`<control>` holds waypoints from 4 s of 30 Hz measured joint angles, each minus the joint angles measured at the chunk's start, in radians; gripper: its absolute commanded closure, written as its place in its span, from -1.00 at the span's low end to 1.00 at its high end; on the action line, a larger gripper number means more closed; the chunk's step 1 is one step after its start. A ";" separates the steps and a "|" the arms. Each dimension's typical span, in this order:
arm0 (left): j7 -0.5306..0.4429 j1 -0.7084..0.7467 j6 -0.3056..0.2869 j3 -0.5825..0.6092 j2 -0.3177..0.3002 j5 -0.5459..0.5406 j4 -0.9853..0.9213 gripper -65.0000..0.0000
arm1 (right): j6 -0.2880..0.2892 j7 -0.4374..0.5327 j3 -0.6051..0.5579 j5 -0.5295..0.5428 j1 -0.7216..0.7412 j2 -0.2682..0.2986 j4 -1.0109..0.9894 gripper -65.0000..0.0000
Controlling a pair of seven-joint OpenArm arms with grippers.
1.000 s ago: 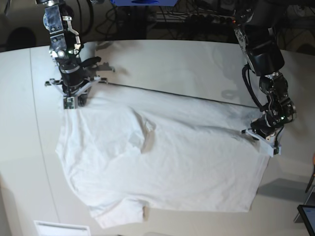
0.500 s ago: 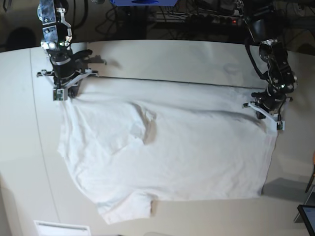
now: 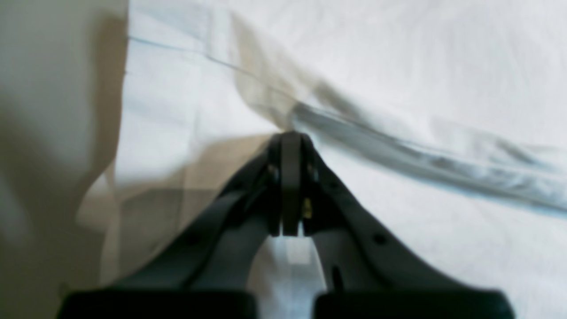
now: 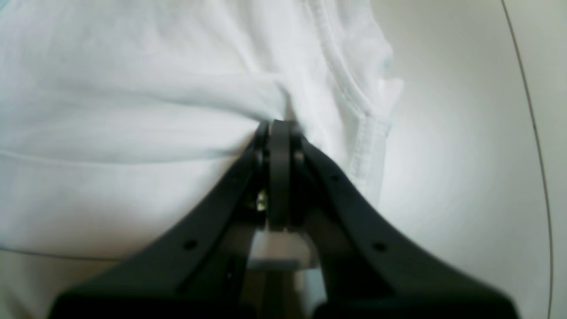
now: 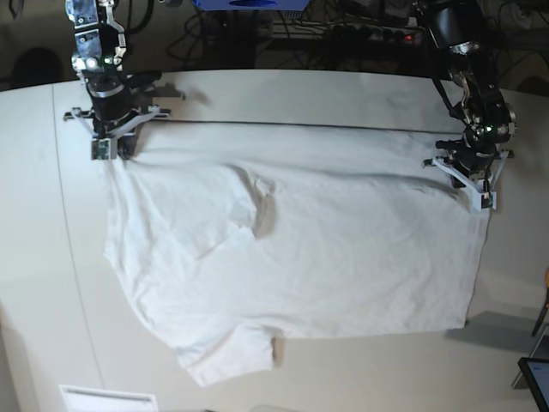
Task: Fold the T-shirt properly
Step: 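Pull both held corners together away from the hem to flatten the shirt, then open both grippers and release the collar-side corners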
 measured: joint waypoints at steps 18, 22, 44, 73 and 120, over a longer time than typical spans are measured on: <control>-0.034 -0.008 0.037 0.116 0.031 0.063 0.012 1.00 | -0.041 0.009 0.031 0.002 -0.008 0.026 -0.016 1.00; -0.036 -0.023 0.037 0.168 0.032 0.063 0.011 1.00 | -0.041 0.035 0.072 -0.001 0.039 0.024 -0.077 1.00; -0.133 0.074 0.086 0.254 0.109 0.023 0.093 1.00 | 0.051 0.044 0.278 0.007 -0.006 0.027 -0.108 1.00; -0.115 0.286 0.081 0.253 0.121 0.010 0.270 1.00 | 0.054 0.116 0.351 0.001 -0.105 0.010 -0.107 1.00; 0.092 0.294 0.075 0.161 0.132 0.048 0.436 1.00 | 0.019 -0.233 0.377 0.000 -0.067 -0.008 0.111 0.99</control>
